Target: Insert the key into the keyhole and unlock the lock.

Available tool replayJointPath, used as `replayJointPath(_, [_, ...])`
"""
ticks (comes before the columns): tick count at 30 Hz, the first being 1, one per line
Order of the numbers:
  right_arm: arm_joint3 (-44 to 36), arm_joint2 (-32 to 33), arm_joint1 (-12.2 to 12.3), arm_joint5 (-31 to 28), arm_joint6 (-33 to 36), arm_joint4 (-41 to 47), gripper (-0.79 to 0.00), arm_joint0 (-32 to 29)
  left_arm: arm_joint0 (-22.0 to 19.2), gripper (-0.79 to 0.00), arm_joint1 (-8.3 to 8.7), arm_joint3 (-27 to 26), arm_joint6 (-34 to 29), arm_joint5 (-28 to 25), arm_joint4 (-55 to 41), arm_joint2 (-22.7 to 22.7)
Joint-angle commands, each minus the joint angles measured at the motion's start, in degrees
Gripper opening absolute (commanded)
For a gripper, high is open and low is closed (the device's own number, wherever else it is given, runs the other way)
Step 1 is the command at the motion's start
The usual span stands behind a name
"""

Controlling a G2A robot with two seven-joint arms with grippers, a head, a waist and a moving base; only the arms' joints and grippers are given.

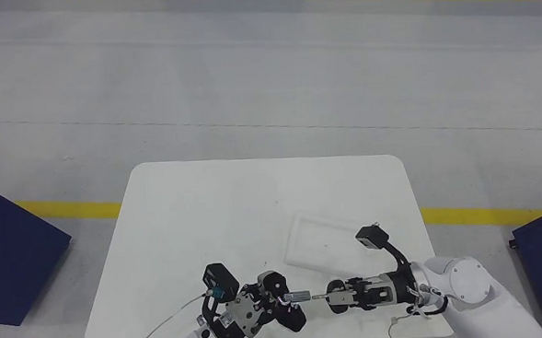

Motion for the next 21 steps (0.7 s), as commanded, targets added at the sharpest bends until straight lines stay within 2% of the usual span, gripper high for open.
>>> replayJointPath(1, [0.2, -0.2, 0.0, 0.0, 0.0, 0.2, -0.785, 0.1, 0.0, -0.785, 0.0, 0.0, 0.0, 0.0, 0.0, 0.0])
replayJointPath(12, [1.3, -1.3, -0.3, 1.9, 1.2, 3.2, -0.785, 1.1, 0.0, -0.785, 0.0, 0.0, 0.0, 0.0, 0.0, 0.0])
replayJointPath(21, [2.1, -1.9, -0.5, 3.2, 0.5, 2.3, -0.785, 1.7, 0.0, -0.785, 0.0, 0.0, 0.0, 0.0, 0.0, 0.0])
